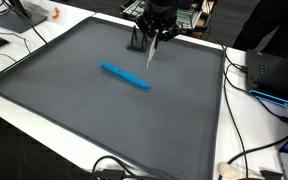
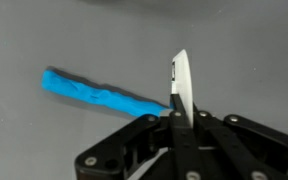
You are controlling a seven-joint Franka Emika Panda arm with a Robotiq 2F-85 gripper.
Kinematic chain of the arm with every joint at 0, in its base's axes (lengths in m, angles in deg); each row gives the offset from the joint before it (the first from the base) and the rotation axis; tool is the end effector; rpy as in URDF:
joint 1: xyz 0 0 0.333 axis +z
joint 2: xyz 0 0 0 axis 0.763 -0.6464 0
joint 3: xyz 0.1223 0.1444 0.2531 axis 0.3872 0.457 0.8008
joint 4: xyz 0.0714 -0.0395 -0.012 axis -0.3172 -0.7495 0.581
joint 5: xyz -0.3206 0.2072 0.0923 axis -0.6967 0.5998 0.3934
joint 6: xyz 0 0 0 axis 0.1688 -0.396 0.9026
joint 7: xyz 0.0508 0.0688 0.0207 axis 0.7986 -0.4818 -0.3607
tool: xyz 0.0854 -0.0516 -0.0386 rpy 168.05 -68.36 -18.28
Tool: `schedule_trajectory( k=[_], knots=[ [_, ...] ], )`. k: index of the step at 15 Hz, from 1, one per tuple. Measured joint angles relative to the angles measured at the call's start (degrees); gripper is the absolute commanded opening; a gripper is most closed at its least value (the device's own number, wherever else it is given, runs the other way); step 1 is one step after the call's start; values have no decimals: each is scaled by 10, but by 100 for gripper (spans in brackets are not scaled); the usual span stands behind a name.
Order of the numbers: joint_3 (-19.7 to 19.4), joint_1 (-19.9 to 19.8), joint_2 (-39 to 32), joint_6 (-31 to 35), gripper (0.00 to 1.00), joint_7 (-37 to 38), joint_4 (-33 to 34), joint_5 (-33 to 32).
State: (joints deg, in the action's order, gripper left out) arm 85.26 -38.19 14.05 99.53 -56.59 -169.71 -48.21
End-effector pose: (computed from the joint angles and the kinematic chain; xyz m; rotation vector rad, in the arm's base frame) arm 0.5982 0.2070 0.3446 2.9894 0.2585 -0.2704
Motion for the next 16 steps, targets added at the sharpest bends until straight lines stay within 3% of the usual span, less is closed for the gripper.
schedule_trajectory(
  k=[16],
  knots=[
    [-50,30,-135,1,1,33,119,-5]
  ],
)
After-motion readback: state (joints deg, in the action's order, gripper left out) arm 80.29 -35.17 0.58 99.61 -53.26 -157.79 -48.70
